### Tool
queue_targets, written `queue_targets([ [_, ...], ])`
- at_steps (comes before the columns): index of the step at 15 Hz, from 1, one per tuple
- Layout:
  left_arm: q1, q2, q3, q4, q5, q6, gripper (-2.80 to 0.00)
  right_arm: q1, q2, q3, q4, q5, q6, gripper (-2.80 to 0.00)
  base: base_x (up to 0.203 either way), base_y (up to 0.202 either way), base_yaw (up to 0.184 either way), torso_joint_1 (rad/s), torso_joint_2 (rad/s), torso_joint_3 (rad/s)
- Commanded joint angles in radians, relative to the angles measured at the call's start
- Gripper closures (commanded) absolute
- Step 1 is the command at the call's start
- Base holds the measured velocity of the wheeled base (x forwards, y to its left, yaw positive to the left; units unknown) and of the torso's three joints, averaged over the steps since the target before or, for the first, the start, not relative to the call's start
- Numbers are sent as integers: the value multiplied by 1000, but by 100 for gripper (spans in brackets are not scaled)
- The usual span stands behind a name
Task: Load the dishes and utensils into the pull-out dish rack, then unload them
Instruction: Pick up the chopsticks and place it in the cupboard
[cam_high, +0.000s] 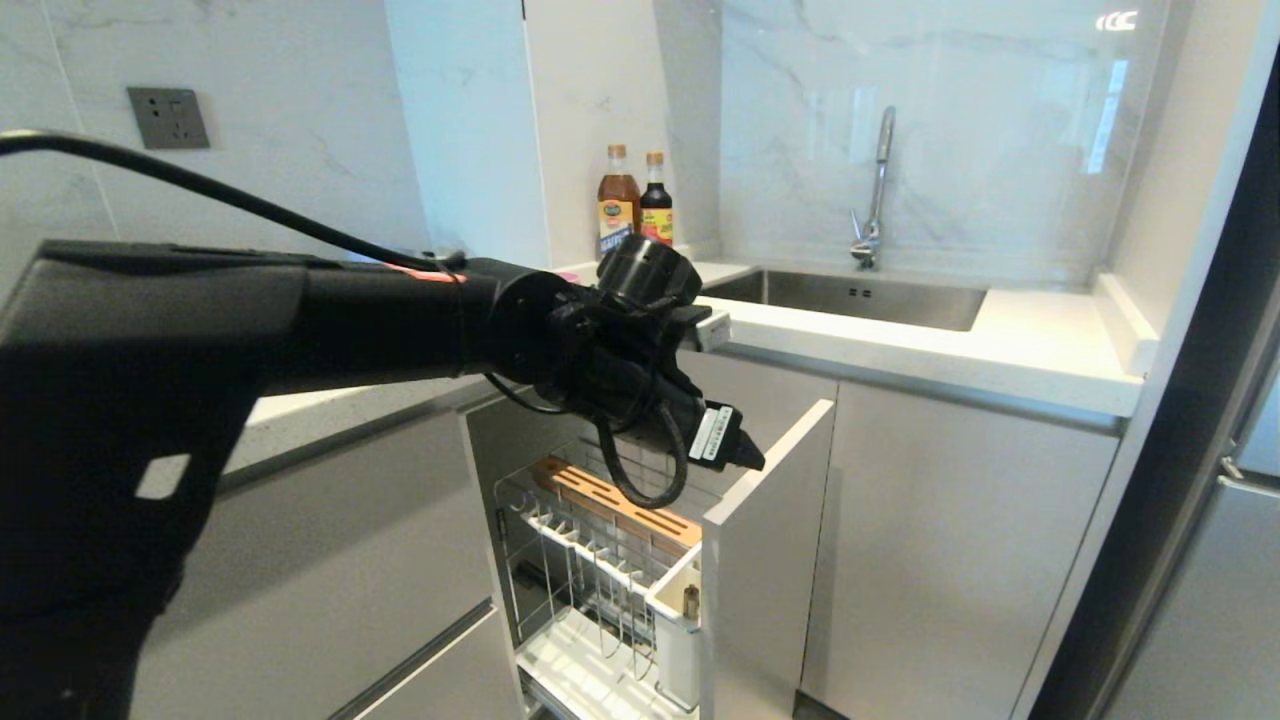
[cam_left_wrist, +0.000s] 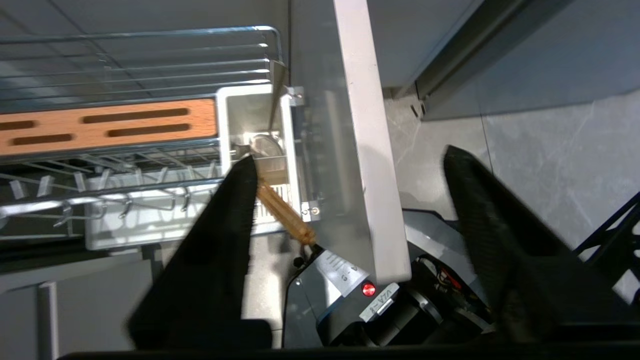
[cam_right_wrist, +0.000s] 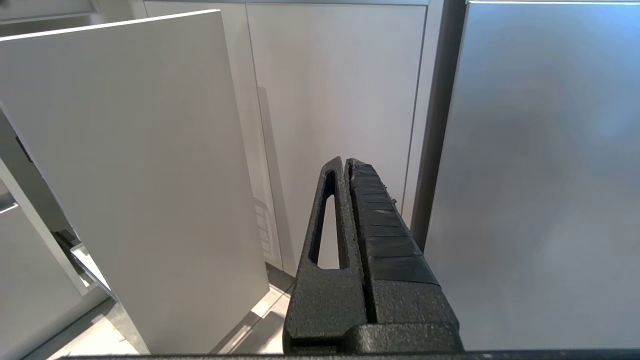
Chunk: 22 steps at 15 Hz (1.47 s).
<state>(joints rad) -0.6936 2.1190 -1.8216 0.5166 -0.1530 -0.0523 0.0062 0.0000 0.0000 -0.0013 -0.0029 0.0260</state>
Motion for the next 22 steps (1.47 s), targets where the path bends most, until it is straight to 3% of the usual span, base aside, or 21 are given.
queue_targets([
  [1,5,-123,35,3,1,-1,0,1,0,2,0,0,0,0,0,0,0,0,0,0],
  [7,-27,-449,186,4,61,-8,0,0,0,0,0,0,0,0,0,0,0,0,0,0],
  [11,-26,-730,376,5,198,-3,0,0,0,2,0,0,0,0,0,0,0,0,0,0],
  [13,69,-902,468,6,224,18,0,0,0,2,0,0,0,0,0,0,0,0,0,0],
  [17,379,-1304,595,9,131,127,0,1,0,1,0,0,0,0,0,0,0,0,0,0],
  [20,525,-1603,742,14,93,191,0,0,0,0,0,0,0,0,0,0,0,0,0,0],
  [22,596,-1799,906,0,83,213,0,0,0,1,0,0,0,0,0,0,0,0,0,0],
])
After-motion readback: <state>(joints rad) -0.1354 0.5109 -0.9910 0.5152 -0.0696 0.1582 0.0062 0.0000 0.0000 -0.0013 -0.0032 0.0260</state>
